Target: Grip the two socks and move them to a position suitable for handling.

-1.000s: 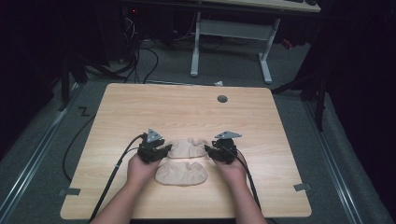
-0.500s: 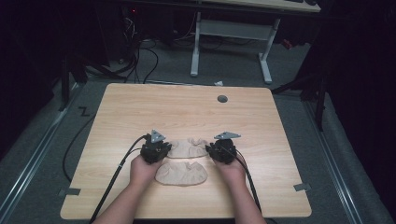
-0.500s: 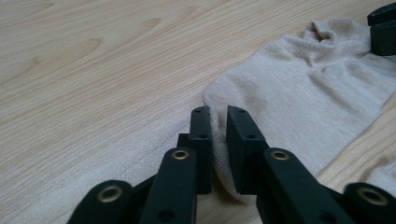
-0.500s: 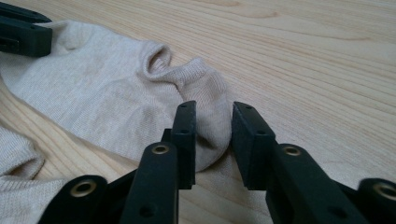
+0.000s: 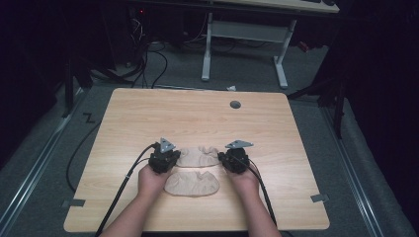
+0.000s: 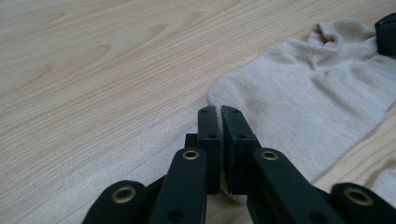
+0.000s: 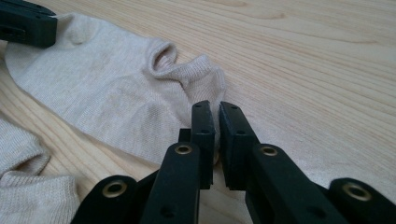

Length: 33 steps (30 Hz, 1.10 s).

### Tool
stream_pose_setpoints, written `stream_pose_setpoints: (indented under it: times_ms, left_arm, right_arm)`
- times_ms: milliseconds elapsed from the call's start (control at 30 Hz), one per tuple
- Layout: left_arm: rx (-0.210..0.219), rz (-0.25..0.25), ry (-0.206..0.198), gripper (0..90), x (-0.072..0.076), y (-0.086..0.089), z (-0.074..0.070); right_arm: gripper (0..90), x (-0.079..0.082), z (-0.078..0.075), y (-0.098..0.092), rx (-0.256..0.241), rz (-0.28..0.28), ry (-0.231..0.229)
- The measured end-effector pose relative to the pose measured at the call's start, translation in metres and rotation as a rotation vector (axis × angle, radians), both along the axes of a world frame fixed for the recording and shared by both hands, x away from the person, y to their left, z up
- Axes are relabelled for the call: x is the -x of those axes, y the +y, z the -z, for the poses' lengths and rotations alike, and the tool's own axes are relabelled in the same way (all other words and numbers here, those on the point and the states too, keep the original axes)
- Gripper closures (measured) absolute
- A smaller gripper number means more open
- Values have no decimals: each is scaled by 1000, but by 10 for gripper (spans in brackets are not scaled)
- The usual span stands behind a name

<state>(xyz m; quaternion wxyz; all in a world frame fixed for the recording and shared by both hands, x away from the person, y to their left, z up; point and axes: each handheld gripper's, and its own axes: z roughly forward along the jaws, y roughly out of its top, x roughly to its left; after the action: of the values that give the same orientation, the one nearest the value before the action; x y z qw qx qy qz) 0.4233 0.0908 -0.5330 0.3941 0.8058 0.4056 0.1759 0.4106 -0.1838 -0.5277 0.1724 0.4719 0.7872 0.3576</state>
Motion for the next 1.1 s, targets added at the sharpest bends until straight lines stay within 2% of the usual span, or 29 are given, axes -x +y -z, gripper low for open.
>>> stream_pose_setpoints:
  times_ms: [267, 333, 633, 800, 967, 1100]
  left_arm:
    - [13, -5, -31, 869, 4, 5, -7]
    - [22, 1, -20, 869, 5, 7, -10]
    - [56, -12, -66, 869, 16, 15, -27]
    - [66, -10, -87, 869, 23, 20, -36]
    - [74, -4, -96, 869, 36, 24, -38]
    - [76, 7, -96, 869, 46, 29, -34]
  right_arm:
    - [856, 3, -5, 1, -13, -10, -30]
    - [856, 5, -7, 1, -19, -15, -39]
    - [856, 15, -21, 6, -34, -37, -113]
    - [856, 21, -27, 7, -43, -40, -133]
    - [856, 29, -30, 12, -29, -61, -146]
    - [856, 39, -31, 15, -22, -75, -149]
